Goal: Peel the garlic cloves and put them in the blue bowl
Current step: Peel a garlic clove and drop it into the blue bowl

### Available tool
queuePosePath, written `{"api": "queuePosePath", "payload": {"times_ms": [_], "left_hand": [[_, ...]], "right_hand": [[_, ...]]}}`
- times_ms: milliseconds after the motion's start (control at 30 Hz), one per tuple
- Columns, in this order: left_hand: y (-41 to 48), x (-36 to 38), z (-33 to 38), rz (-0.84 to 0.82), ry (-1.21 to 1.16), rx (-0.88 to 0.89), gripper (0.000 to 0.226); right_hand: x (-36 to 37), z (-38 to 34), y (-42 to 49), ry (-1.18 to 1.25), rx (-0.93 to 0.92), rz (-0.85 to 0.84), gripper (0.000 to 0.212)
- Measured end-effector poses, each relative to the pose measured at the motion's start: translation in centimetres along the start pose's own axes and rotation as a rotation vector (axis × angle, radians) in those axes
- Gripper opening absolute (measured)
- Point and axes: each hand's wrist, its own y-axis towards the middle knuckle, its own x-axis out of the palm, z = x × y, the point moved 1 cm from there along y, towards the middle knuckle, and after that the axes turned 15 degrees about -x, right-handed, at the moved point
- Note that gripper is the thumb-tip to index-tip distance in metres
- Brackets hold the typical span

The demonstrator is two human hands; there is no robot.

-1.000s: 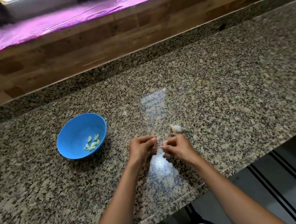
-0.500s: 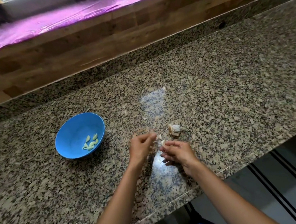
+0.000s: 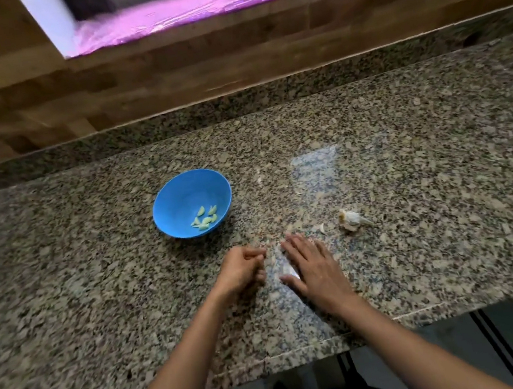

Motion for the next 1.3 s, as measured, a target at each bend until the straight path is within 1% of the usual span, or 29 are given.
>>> {"api": "queuePosePath", "payload": {"times_ms": [67,167,267,333,367,433,467,500,567,600,633,733,800,867,933,967,1000,1033,1067,1133,1167,1233,1300], "left_hand": [[0.1,0.0,0.5,-0.012,0.034,0.032,0.010],[0.7,-0.2,0.9,0.057,0.172,0.073,0.007],[0.6,-0.1,1.4,0.010,0.304,0.107,0.016],[0.5,-0.1,2.1,-0.006,0.414,0.126,0.014],[0.6,-0.2,2.5,-0.030,0.437,0.120,0.013],[0.8,-0.4,3.0,-0.083,0.404,0.075,0.009],[0.9,-0.3,3.2,-0.087,0.404,0.068,0.006],[1.1,-0.1,3.3,-0.045,0.462,0.096,0.005],[0.9,0.4,3.0,0.134,0.689,0.250,0.009],[0.6,0.7,2.5,0.220,0.773,0.340,0.010],[0.2,0.9,1.9,0.268,0.825,0.418,0.010],[-0.1,1.3,-0.2,0.303,1.053,0.663,0.012],[0.0,1.2,-0.9,0.280,1.144,0.781,0.005],[-0.2,1.5,-1.2,0.289,1.162,0.817,0.010],[-0.2,2.0,-1.0,0.326,1.184,0.792,0.007],[-0.2,2.2,-0.8,0.345,1.182,0.755,0.006],[-0.2,2.4,-0.6,0.382,1.139,0.715,0.012],[-0.2,2.4,-0.1,0.403,1.068,0.655,0.017],[-0.2,2.2,0.4,0.382,0.948,0.548,0.020],[0.1,1.5,0.8,0.249,0.544,0.356,0.016],[-0.2,1.3,0.8,0.159,0.355,0.304,0.013],[-0.6,1.1,0.7,0.063,0.126,0.268,0.009],[-0.9,1.2,0.4,0.034,0.000,0.248,0.005]], "right_hand": [[0.3,0.4,-0.5,-0.053,-0.001,-0.088,0.078],[0.1,0.3,-0.7,-0.081,0.006,-0.143,0.077],[0.0,0.3,-0.7,-0.098,0.004,-0.159,0.077],[0.1,0.4,-0.8,-0.088,0.008,-0.152,0.078],[0.1,0.4,-0.8,-0.080,0.011,-0.147,0.078],[0.3,0.3,-0.6,-0.076,0.014,-0.153,0.078],[0.4,0.4,-0.6,-0.075,0.013,-0.147,0.077],[0.5,0.4,-0.5,-0.075,0.011,-0.136,0.076],[0.6,0.5,-0.6,-0.072,0.011,-0.132,0.075],[0.6,0.5,-0.6,-0.068,0.014,-0.135,0.075],[0.7,0.5,-0.7,-0.066,0.022,-0.137,0.075],[0.9,0.3,-0.7,-0.070,0.034,-0.136,0.073],[0.9,0.3,-0.7,-0.074,0.034,-0.146,0.073],[0.9,0.4,-0.8,-0.071,0.037,-0.142,0.072],[0.9,0.3,-0.9,-0.069,0.032,-0.142,0.072],[0.9,0.2,-0.9,-0.067,0.026,-0.148,0.071],[0.6,0.1,-0.9,-0.053,0.019,-0.148,0.070],[0.3,0.1,-0.9,-0.012,0.020,-0.139,0.068],[0.0,0.0,-0.7,0.074,0.036,-0.109,0.062],[-1.1,-0.2,-0.1,0.372,0.117,0.021,0.049],[-1.7,-0.2,0.3,0.522,0.157,0.084,0.043],[-3.0,-0.2,1.0,0.761,0.183,0.124,0.031],[-4.0,-0.1,1.5,0.973,0.183,0.106,0.022]]}}
